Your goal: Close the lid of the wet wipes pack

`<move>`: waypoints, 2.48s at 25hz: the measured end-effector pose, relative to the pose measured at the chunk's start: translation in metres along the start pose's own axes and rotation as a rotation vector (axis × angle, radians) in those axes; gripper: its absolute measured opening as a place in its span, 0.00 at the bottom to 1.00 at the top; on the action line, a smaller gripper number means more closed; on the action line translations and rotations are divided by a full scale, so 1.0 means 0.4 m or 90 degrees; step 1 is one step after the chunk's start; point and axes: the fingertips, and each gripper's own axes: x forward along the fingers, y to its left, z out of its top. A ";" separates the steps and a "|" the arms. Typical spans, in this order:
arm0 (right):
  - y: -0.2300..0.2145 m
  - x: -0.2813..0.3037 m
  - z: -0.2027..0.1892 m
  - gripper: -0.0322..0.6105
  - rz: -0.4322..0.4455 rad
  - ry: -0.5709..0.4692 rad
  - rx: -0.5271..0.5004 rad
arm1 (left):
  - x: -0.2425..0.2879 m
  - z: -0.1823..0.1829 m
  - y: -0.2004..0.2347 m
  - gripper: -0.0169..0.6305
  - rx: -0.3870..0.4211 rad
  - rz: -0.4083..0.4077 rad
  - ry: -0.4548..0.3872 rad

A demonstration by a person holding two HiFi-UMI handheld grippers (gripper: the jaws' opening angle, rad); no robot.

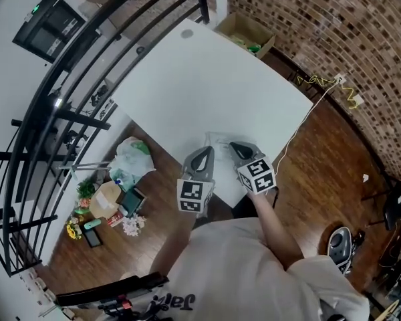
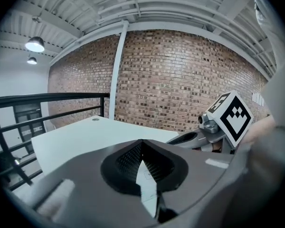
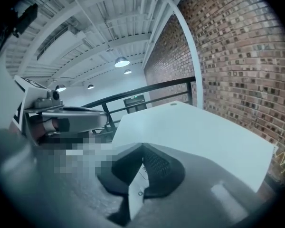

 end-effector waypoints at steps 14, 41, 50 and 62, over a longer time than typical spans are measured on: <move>0.034 0.065 -0.169 0.03 0.028 0.097 0.023 | -0.005 -0.062 0.025 0.05 -0.009 0.015 0.037; 0.016 0.021 -0.130 0.03 -0.058 0.076 0.043 | -0.127 -0.027 0.078 0.05 0.009 0.015 -0.010; 0.185 -0.176 0.031 0.03 -0.149 -0.133 0.014 | -0.285 0.045 0.030 0.05 0.040 -0.050 -0.105; 0.463 -0.389 0.002 0.03 -0.233 -0.230 -0.046 | -0.486 -0.006 -0.032 0.05 0.042 -0.115 -0.134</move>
